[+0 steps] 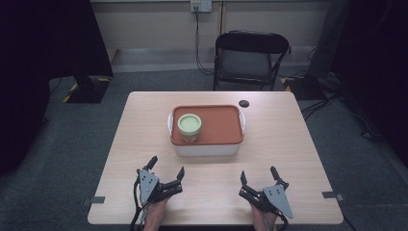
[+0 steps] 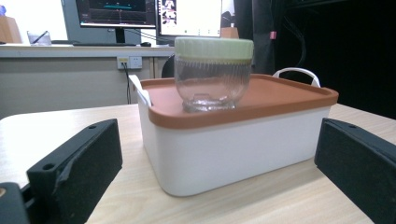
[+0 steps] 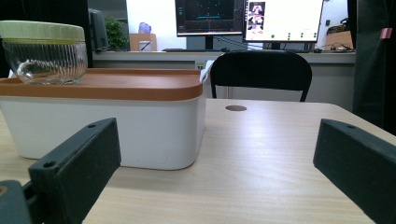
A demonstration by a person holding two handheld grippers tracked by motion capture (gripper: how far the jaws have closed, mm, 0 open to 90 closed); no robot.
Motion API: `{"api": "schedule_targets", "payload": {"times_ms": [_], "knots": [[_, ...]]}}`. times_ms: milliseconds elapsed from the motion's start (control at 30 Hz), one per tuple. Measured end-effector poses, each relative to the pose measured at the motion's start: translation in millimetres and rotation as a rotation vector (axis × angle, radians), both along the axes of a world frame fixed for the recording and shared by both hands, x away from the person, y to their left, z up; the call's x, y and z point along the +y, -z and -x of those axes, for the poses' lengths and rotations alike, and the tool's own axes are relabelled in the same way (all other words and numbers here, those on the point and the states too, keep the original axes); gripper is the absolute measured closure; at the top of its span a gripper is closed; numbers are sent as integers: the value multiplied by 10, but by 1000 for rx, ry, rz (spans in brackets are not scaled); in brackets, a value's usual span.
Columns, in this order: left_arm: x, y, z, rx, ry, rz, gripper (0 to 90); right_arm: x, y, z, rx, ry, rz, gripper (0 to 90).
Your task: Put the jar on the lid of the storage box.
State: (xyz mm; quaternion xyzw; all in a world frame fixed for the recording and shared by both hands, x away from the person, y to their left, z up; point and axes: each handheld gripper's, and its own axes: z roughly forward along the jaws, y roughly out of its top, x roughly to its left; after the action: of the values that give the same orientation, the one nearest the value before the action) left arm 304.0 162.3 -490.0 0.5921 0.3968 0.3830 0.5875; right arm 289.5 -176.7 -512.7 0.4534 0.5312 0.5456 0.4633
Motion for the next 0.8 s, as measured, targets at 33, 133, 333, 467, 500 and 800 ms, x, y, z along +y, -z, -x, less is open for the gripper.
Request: {"api": "schedule_targets", "payload": {"times_ms": [33,133,333,467,500,800], "knots": [[2,24,2,6,1,6,3,0,0,0,0,0,0,0],[13,87,4,22,-1,13,3,0,0,0,0,0,0,0],[27,184,11,22,-15,9,3,0,0,0,0,0,0,0],[24,213,10,11,-27,2,3,0,0,0,0,0,0,0],[20,214,10,6,-32,-3,3,0,0,0,0,0,0,0],[19,227,27,-26,-43,-6,7,0,0,0,0,0,0,0]]}}
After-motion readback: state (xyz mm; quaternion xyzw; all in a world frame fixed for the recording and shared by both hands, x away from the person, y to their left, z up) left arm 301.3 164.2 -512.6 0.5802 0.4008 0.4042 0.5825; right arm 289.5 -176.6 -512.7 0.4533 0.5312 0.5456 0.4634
